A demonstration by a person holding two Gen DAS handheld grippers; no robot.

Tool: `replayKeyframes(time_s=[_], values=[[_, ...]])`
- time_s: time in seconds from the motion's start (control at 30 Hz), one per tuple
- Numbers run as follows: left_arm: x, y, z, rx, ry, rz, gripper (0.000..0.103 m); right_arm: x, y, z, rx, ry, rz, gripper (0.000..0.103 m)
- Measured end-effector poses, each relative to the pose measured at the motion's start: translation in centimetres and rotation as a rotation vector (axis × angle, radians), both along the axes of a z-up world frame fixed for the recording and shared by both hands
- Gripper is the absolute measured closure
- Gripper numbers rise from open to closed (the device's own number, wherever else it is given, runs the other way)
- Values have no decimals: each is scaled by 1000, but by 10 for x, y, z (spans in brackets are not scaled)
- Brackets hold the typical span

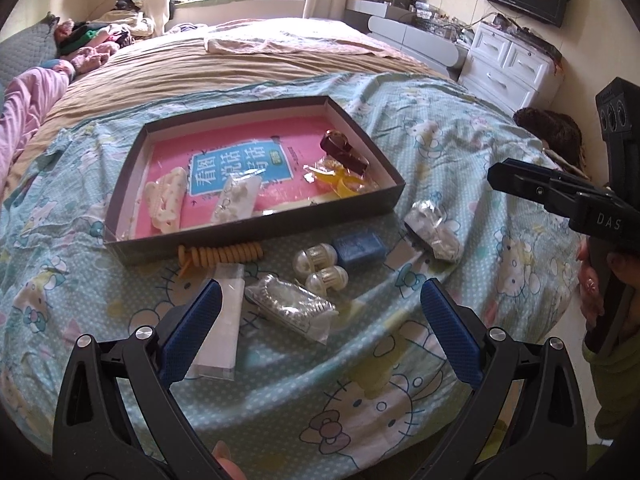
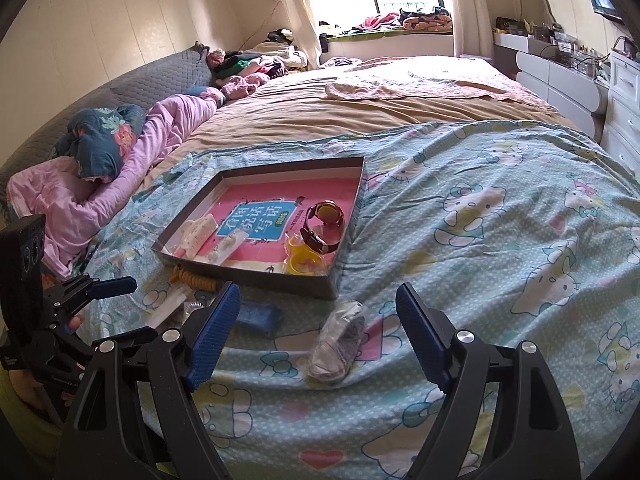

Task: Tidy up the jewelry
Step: 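Grasp the clear plastic bag with right gripper while left grasps the silver-chain bag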

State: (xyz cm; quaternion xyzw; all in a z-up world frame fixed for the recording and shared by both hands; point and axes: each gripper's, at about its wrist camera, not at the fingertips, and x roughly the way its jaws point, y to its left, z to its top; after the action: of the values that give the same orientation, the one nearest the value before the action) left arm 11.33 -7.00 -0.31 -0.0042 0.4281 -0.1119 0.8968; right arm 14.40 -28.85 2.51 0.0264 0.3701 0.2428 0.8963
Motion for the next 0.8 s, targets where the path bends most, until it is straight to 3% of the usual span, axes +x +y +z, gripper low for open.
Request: replayKeyframes(time_s=[0.17,0.47,0.8], values=[[-1,-2,-14,13,33,-4,10,-1,-1,-10,-41,8,4,24],[3,-4,-32,2,93,-13,35,-1,-4,-25,-52,34,6,24],[13,1,-54,25,136,44,36,5,2,-46,-63,78,27,24]])
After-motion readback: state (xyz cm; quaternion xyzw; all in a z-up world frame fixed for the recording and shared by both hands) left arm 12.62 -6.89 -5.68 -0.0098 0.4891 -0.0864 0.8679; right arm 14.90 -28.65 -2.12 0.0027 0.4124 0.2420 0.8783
